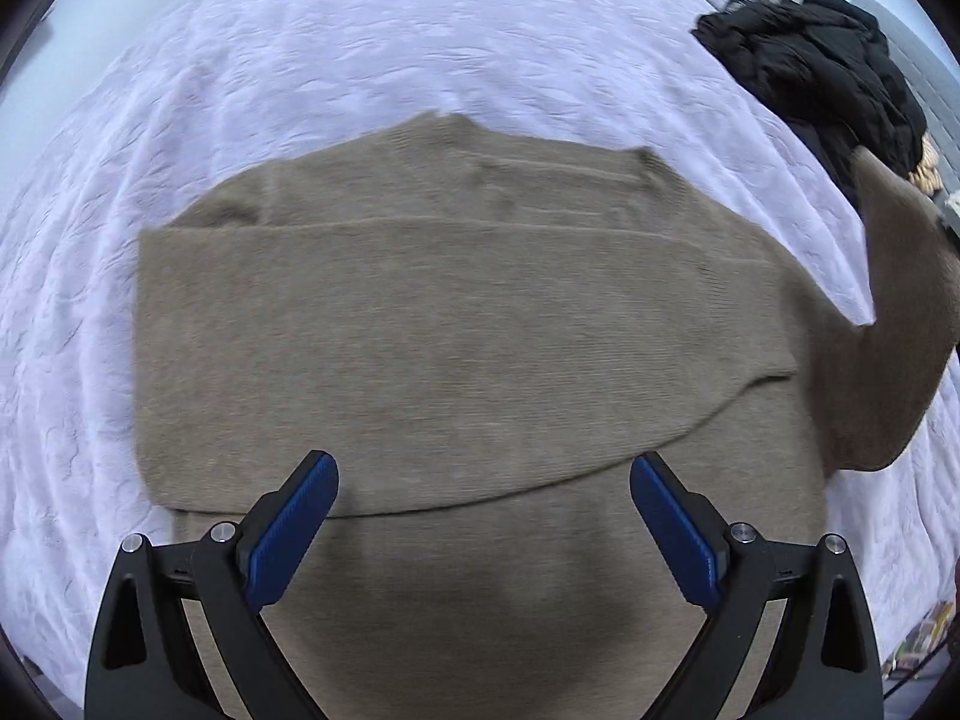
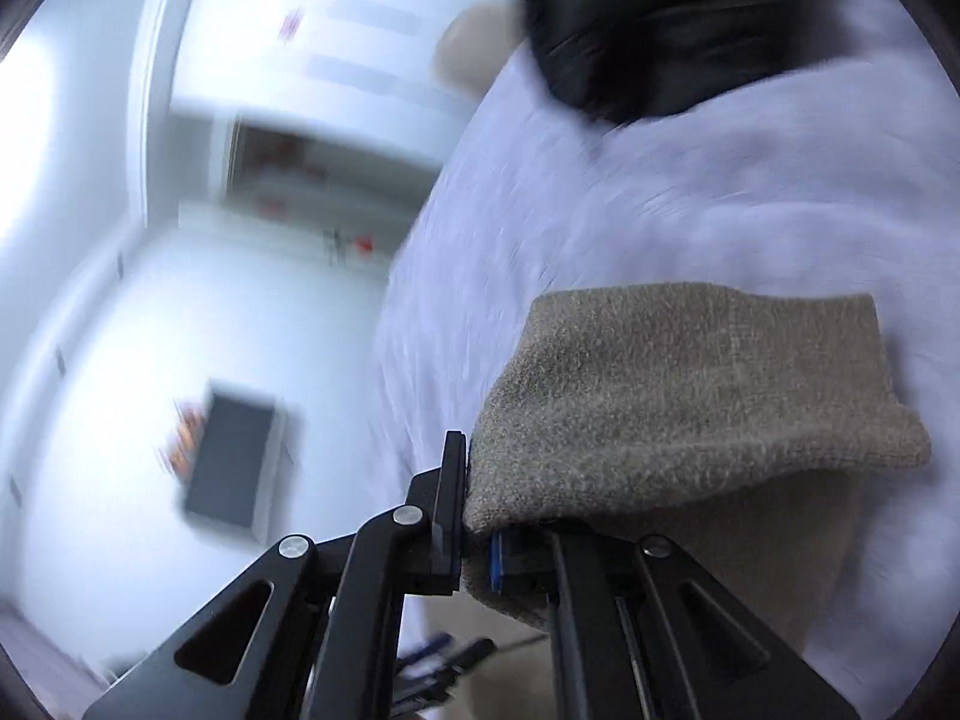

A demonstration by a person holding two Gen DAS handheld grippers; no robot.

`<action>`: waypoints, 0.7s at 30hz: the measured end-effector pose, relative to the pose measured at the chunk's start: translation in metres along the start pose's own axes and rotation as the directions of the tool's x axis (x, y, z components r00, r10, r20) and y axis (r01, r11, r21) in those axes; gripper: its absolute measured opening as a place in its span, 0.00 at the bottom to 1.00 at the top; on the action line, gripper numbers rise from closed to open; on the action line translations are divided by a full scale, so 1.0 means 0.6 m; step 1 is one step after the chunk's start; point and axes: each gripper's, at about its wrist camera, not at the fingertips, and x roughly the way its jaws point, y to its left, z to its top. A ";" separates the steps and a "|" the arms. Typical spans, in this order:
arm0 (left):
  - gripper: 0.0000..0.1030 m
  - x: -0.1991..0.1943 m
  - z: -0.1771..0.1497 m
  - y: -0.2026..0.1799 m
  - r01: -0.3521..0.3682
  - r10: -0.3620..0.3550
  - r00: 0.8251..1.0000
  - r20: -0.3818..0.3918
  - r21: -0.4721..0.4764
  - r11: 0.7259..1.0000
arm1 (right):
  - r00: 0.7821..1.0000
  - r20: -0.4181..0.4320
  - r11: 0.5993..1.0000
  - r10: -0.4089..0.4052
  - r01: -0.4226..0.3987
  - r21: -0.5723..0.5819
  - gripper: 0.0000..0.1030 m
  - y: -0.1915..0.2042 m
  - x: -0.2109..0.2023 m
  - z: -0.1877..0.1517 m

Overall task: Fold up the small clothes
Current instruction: 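Grasp the other sleeve cuff with the right tool and lift it, then fold the held sleeve across the sweater body with the right tool, release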

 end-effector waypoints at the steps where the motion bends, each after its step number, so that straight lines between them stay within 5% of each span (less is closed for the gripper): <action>1: 0.95 0.002 -0.003 0.014 -0.009 0.009 1.000 0.000 -0.013 1.000 | 0.998 -0.056 0.998 -0.024 0.020 -0.063 0.06 0.022 0.035 -0.014; 5: 0.95 0.019 -0.009 0.069 -0.030 0.030 1.000 -0.005 -0.060 0.998 | 0.938 -0.274 0.956 -0.213 0.142 -0.257 0.06 0.063 0.197 -0.097; 9: 0.95 0.035 -0.016 0.102 -0.041 0.040 0.999 -0.011 -0.077 0.996 | 0.833 -0.386 0.911 -0.397 0.305 -0.278 0.12 0.027 0.279 -0.168; 11: 0.95 0.037 -0.020 0.111 -0.034 0.034 0.999 -0.005 -0.067 0.997 | 0.856 -0.372 0.932 -0.360 0.307 -0.194 0.23 0.015 0.266 -0.175; 13: 0.95 0.035 -0.024 0.116 -0.023 0.023 1.000 0.004 -0.052 0.998 | 0.894 -0.319 0.949 -0.314 0.308 -0.070 0.61 0.004 0.231 -0.165; 15: 0.95 0.031 -0.028 0.123 -0.012 0.012 1.000 0.006 -0.052 0.999 | 0.929 -0.228 0.950 -0.293 0.310 0.044 0.61 -0.010 0.195 -0.154; 17: 0.95 0.023 -0.029 0.129 0.004 -0.004 1.000 0.010 -0.064 0.998 | 0.949 -0.152 0.942 -0.276 0.298 0.152 0.55 -0.027 0.175 -0.131; 18: 0.95 0.018 -0.030 0.133 0.009 -0.008 1.000 0.015 -0.070 0.997 | 0.954 -0.133 0.937 -0.268 0.291 0.192 0.25 -0.034 0.172 -0.126; 19: 0.95 0.013 -0.029 0.135 0.008 -0.006 1.000 0.020 -0.073 0.997 | 0.956 -0.137 0.933 -0.258 0.284 0.222 0.06 -0.040 0.177 -0.119; 21: 0.95 -0.007 -0.039 0.151 -0.001 0.003 0.999 0.038 -0.076 0.997 | 0.958 -0.134 0.949 -0.254 0.273 0.155 0.06 -0.017 0.189 -0.108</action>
